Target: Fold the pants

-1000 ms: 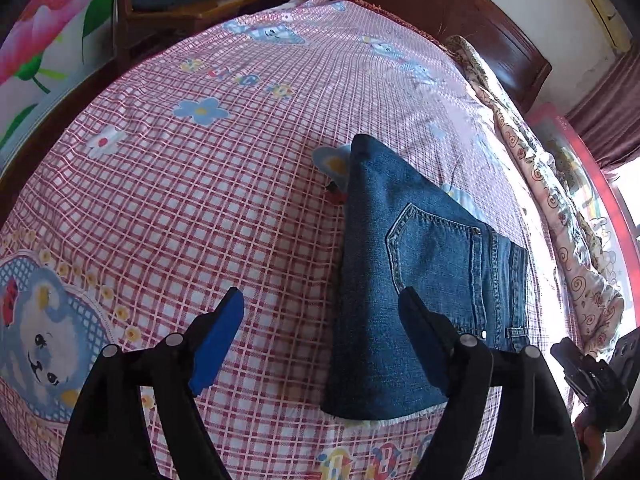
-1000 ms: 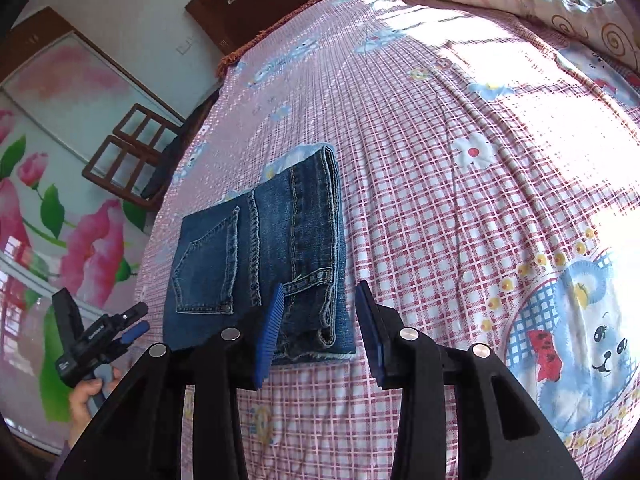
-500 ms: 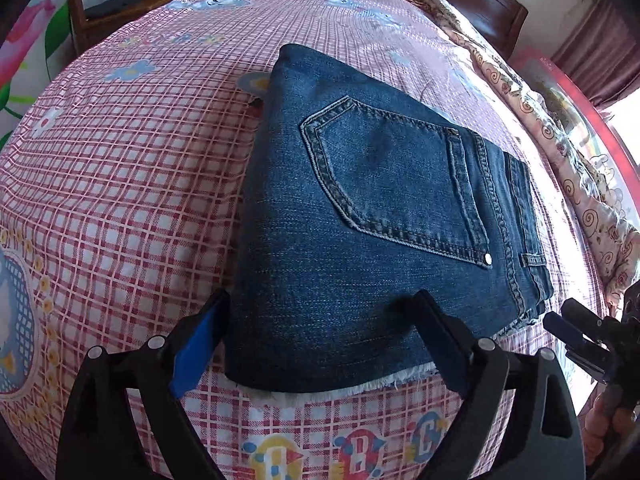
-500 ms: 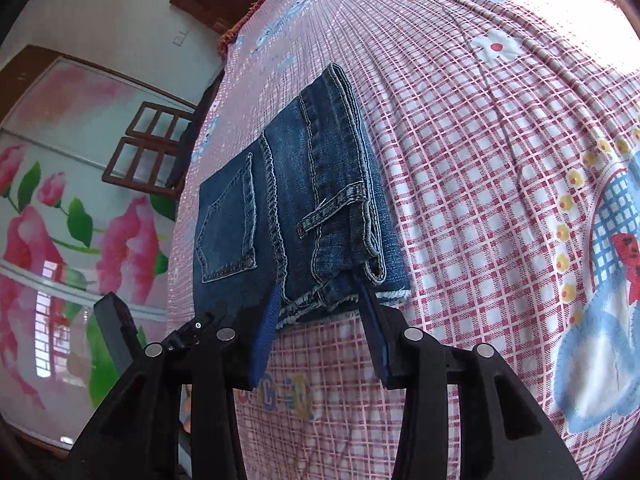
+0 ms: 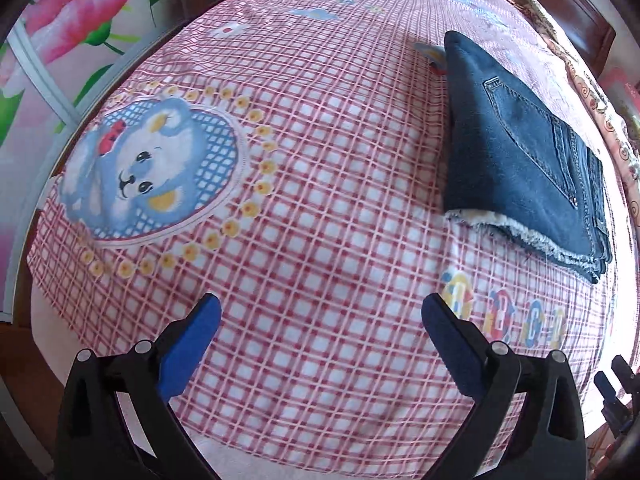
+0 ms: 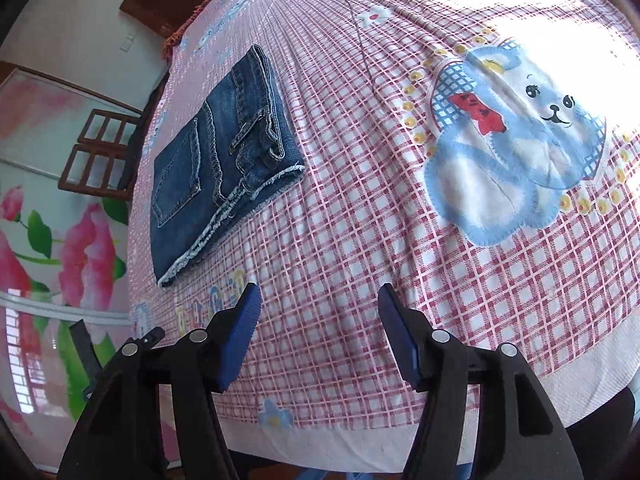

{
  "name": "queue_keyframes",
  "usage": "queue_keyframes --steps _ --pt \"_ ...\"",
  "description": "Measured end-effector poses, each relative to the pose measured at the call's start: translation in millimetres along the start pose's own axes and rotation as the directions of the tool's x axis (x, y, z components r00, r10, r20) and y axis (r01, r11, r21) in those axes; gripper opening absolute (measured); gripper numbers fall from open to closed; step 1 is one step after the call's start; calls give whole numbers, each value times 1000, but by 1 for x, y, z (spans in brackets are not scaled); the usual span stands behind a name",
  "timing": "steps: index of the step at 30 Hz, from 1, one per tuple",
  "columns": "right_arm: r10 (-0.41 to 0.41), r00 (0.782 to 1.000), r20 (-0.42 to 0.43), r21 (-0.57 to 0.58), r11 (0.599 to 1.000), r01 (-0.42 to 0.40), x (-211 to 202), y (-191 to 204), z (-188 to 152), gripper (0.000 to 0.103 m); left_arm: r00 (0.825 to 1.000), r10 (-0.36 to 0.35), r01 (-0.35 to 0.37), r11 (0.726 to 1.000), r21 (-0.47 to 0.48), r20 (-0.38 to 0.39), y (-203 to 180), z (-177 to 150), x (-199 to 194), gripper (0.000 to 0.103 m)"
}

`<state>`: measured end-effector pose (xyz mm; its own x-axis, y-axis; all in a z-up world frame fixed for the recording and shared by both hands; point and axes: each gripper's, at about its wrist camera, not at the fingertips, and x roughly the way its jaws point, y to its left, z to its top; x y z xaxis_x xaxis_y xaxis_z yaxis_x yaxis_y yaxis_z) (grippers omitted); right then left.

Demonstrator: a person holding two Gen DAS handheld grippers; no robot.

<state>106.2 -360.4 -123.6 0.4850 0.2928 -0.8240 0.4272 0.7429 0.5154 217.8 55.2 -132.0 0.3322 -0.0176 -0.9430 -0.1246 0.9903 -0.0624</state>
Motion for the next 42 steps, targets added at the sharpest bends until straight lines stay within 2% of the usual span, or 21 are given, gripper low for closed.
queue_keyframes --steps 4,7,10,14,19,30,35,38,39,42 --pt "-90 996 21 -105 990 92 0 22 -15 60 989 80 -92 991 93 125 -5 -26 -15 101" --pt "-132 990 38 -174 975 137 -1 36 -25 60 975 76 -110 981 160 210 -17 -42 -29 101" --pt "-168 985 49 -225 959 174 -1 47 -34 60 969 50 -99 975 198 240 -32 -48 -37 101" --pt "-212 975 65 -264 939 222 1 55 -46 60 972 -18 -28 982 188 235 -40 -59 -49 101" --pt "-258 954 152 -345 891 296 1 77 -60 60 955 -36 -33 974 225 296 -64 -64 -78 101" --pt "-170 936 309 -475 825 307 -25 137 -80 60 884 -112 1 971 237 455 -72 -60 -139 101" --pt "-122 925 360 -491 819 298 -42 150 -84 60 841 -128 -11 968 252 526 -77 -65 -163 101" --pt "-108 918 382 -486 821 299 -49 152 -85 70 828 -134 -15 966 260 544 -80 -68 -168 101" --pt "-102 914 392 -482 824 299 -52 152 -87 70 824 -136 -15 965 262 549 -81 -69 -169 101" --pt "-29 889 458 -466 843 267 -67 148 -90 70 806 -156 -2 964 266 571 -82 -73 -171 101"
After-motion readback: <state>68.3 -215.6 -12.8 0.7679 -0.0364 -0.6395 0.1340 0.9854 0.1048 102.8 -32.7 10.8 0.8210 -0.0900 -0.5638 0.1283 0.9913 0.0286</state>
